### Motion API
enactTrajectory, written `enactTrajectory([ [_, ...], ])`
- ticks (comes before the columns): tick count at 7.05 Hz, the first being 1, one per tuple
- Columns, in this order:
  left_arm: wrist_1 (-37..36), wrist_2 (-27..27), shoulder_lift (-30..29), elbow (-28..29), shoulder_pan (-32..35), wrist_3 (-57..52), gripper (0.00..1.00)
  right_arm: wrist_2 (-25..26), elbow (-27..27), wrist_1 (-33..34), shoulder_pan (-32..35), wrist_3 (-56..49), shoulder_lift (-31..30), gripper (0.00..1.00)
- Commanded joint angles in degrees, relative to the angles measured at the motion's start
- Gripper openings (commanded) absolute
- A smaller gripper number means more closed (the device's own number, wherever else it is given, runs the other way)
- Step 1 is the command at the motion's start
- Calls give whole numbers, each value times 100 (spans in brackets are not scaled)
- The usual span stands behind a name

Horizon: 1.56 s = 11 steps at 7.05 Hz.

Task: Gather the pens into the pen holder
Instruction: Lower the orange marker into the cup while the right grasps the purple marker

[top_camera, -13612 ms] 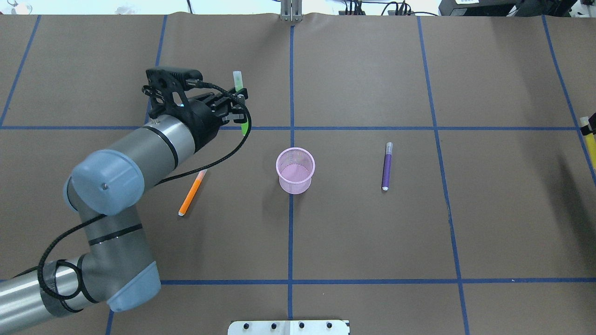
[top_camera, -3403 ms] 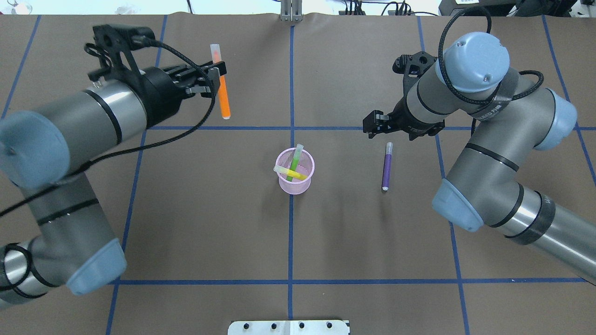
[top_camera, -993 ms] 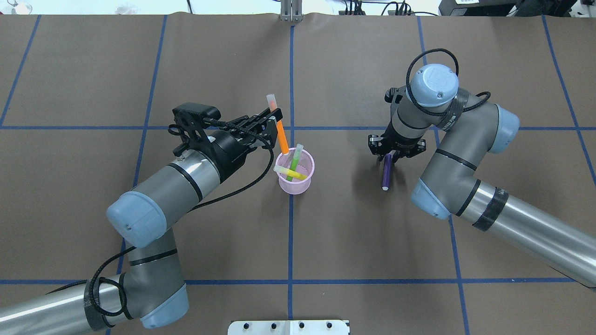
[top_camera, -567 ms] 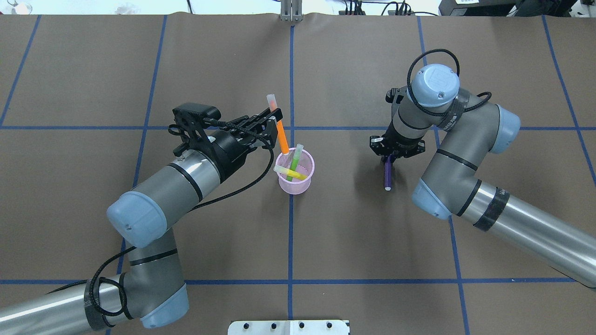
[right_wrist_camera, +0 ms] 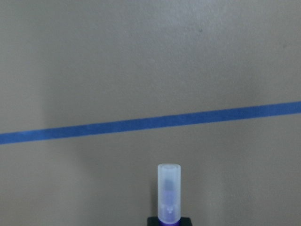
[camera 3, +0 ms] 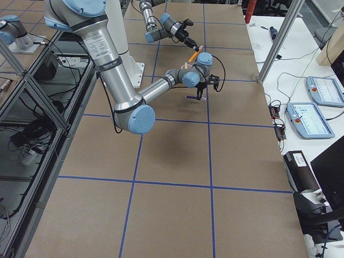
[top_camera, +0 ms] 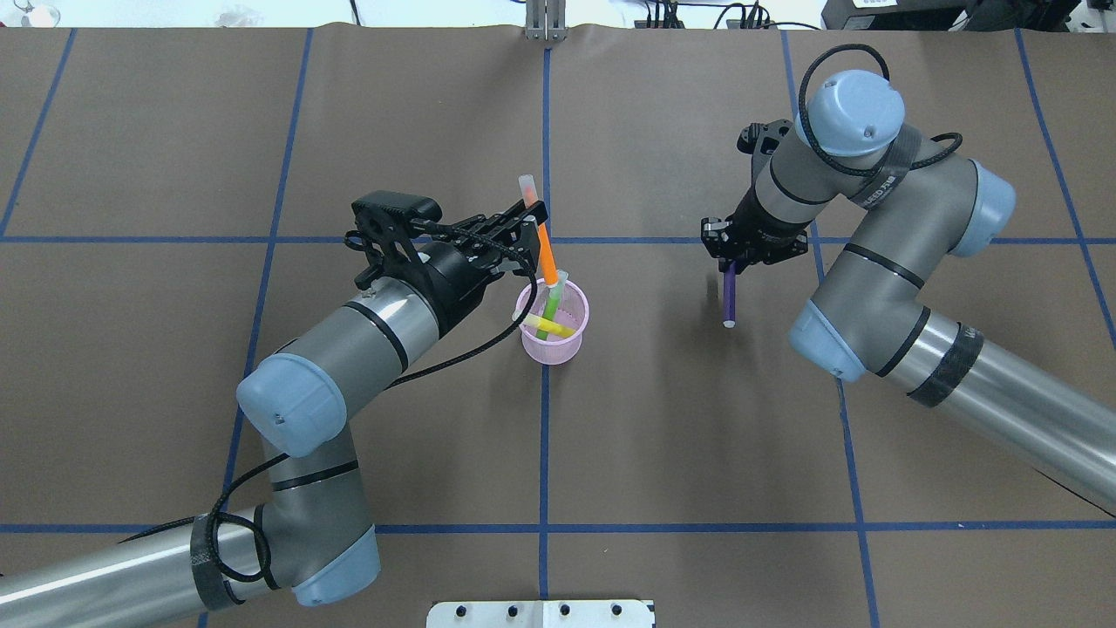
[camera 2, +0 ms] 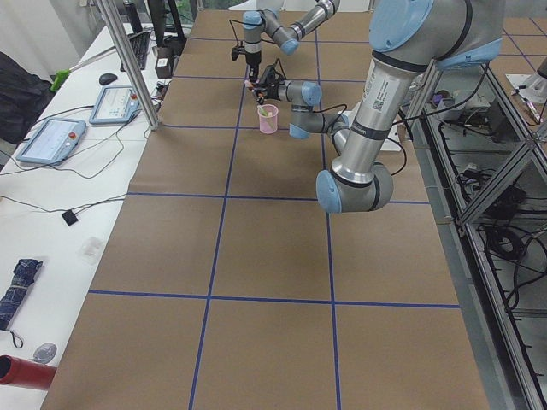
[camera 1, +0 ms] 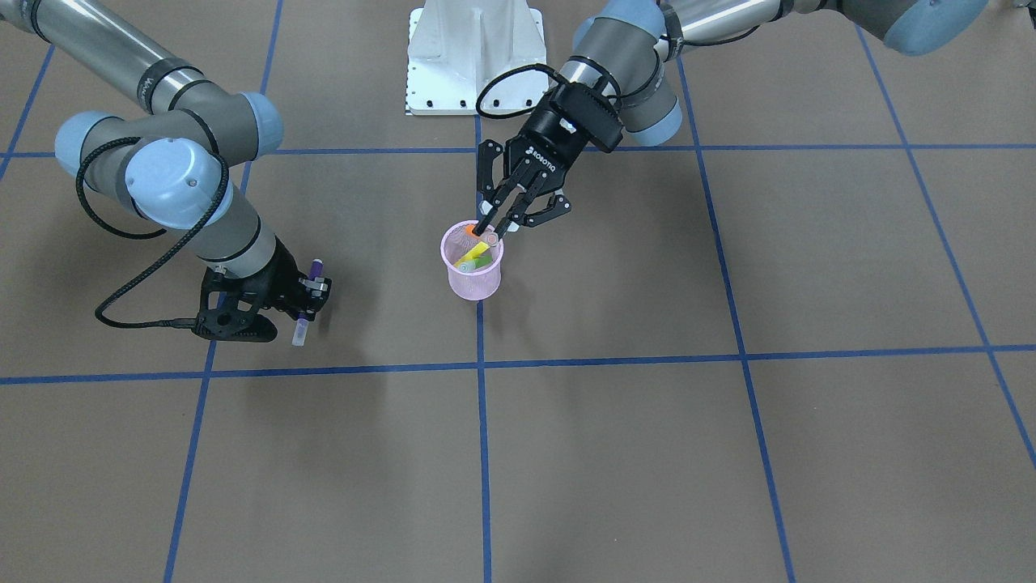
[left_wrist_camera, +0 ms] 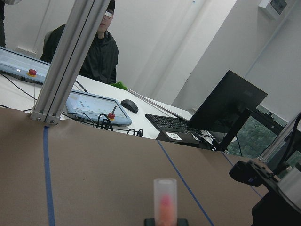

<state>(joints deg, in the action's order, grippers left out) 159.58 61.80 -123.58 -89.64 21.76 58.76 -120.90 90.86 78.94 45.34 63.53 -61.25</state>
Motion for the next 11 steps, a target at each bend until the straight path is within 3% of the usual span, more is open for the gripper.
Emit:
enactTrajectory([
  [1, 11, -2, -78, 227, -5, -13, 0, 5, 239, -19, 115, -34, 17, 0],
  [10, 117, -2, -61, 649, -321, 4, 3, 40, 669, -27, 238, -43, 34, 0],
  [11, 108, 7, -95, 641, -321, 13, 72, 171, 783, -27, 239, -52, 43, 0],
])
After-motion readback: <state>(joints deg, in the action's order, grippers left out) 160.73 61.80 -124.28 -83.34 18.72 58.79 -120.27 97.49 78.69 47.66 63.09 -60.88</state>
